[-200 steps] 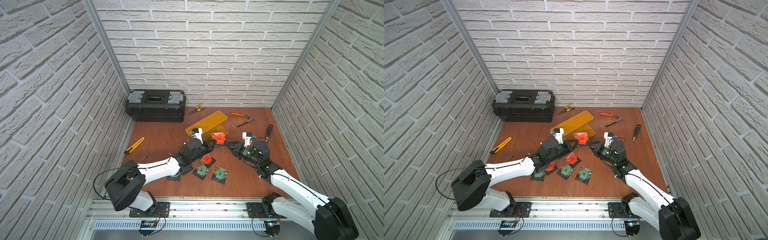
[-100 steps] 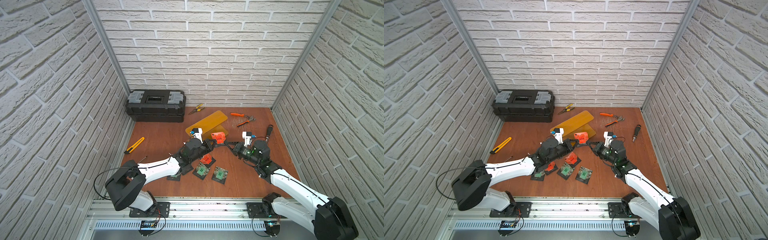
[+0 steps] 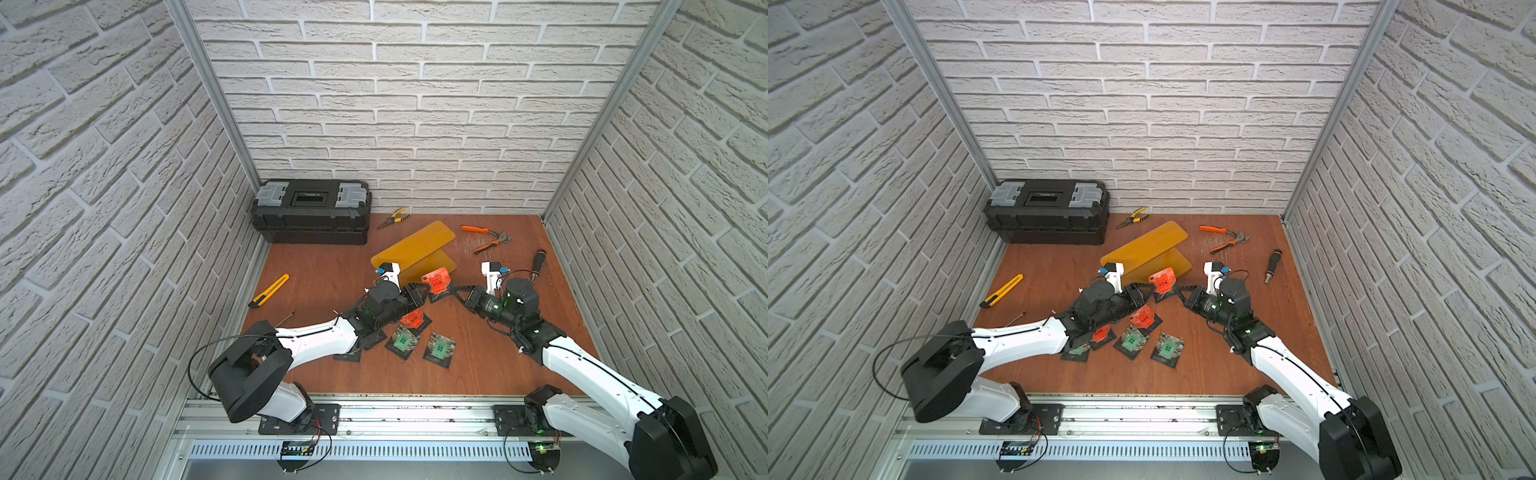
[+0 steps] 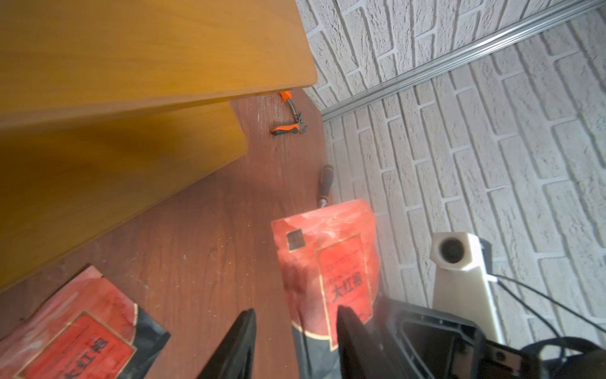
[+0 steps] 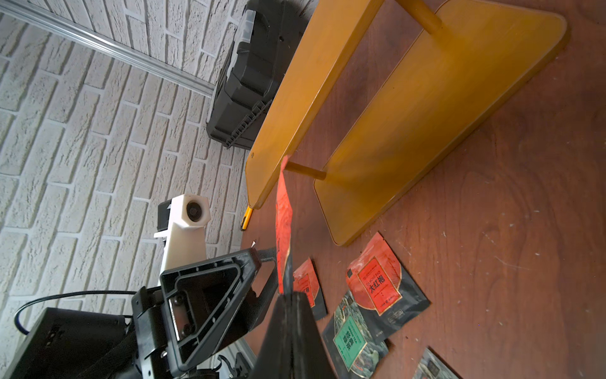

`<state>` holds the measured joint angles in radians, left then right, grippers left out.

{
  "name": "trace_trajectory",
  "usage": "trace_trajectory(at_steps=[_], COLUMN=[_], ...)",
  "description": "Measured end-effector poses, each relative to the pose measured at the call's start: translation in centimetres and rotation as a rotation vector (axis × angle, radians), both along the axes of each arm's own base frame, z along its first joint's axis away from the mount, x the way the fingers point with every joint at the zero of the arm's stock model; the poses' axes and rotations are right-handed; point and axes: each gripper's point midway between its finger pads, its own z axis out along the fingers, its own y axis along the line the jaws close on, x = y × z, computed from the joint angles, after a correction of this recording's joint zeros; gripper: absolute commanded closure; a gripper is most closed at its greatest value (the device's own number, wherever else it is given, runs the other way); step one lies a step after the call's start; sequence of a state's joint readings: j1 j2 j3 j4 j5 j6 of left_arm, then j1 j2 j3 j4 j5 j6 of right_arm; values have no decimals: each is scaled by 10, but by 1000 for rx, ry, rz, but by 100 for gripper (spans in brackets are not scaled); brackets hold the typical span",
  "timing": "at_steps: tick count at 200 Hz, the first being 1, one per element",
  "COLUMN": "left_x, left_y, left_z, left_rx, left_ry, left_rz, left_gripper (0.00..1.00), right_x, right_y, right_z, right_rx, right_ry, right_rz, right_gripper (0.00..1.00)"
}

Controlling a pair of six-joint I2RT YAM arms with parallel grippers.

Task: Place the tea bags on the shelf by color
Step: Pick up the tea bag from the center of the board, then place the tea bag on the shelf.

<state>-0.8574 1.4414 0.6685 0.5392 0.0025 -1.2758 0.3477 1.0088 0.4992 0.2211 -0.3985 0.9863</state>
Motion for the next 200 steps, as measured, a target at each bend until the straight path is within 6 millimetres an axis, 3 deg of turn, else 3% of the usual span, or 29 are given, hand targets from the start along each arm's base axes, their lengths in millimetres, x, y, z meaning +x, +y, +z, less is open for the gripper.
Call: trace_trajectory(at_steps=[50,108,158,200], left_x=[-11,-26,-35,-43], left_y=[20,60,91,114], left_z=[-6,-5,-7,-5], left_rx=[51,142,245,294], left_ry=[8,5,3,-9], left_rz=[18,81,134,175], left_gripper=[27,2,1,2], right_x=[-2,4,7,22], right_y=[1,9,25,47], right_z=[-10,-42,-70,-77], right_rx=[-50,-97,-138,-156], right_ry=[-1,61,101,94], right_rz=[31,61,103,141], right_gripper=[97,97,97,97])
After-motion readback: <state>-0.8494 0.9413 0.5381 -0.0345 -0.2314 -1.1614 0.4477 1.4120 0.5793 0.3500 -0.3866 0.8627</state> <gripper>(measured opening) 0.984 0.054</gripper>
